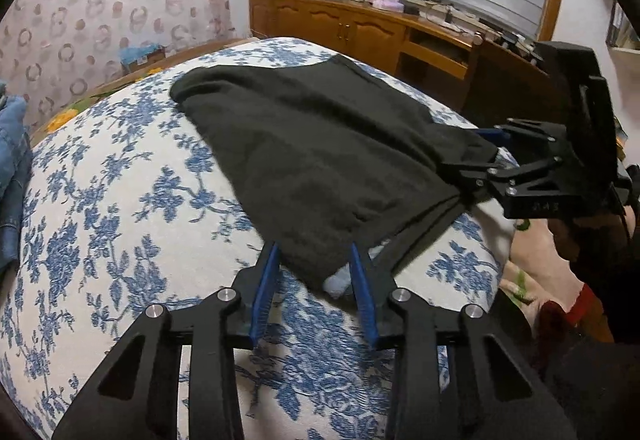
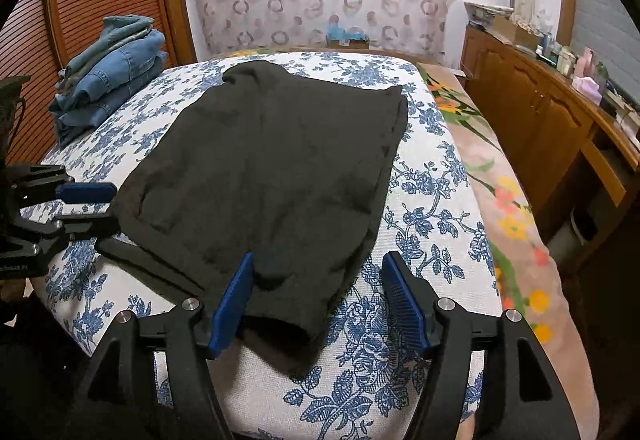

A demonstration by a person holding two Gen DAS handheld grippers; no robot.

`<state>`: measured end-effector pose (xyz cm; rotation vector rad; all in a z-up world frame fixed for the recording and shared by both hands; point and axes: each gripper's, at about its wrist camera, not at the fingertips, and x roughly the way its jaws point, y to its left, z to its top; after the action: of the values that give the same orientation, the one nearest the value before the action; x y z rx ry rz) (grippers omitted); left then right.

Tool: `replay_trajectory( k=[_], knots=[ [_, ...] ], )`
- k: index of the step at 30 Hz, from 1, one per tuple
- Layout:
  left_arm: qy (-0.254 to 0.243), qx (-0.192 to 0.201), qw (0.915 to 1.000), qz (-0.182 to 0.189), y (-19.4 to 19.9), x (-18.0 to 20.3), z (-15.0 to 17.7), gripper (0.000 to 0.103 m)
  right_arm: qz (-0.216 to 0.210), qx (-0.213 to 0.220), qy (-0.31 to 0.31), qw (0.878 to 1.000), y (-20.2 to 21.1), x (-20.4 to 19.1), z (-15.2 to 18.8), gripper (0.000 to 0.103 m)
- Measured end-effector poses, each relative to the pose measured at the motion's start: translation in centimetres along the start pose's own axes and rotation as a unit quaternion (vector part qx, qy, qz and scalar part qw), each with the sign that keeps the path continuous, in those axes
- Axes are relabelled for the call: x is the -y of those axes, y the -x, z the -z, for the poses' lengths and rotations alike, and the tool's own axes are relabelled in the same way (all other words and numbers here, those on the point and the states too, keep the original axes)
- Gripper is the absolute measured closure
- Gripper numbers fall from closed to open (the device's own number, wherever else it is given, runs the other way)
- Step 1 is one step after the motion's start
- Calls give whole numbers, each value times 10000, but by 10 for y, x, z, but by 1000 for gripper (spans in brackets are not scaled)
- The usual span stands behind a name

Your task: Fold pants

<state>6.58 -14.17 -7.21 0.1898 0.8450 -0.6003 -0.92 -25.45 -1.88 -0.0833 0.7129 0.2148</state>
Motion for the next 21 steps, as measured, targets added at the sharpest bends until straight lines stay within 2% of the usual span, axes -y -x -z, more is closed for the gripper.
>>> replay_trajectory(
  k=[3, 10, 11, 14, 18, 21],
  knots=[
    [-56, -35, 9999, 102, 0, 4, 1, 65, -5, 27, 5, 10000, 1, 1, 1, 34],
    [16, -80, 10000, -4, -8, 2, -3, 66, -5, 99, 39, 9999, 1, 0, 5, 31],
    [37, -56, 10000, 16, -9, 1, -3, 75, -6, 110, 42, 9999, 1, 0, 4, 31],
    [106, 256, 9996, 9, 2, 0, -5, 88, -27, 144, 44, 9999, 0, 0, 5, 29],
    [75, 648, 9978, 126, 28, 4, -6, 89, -51, 137, 28, 9999, 0, 0, 5, 28],
    [48, 695, 9975, 69, 37, 6, -3, 91, -99, 98, -34, 9999, 0, 2, 3, 27]
  ],
)
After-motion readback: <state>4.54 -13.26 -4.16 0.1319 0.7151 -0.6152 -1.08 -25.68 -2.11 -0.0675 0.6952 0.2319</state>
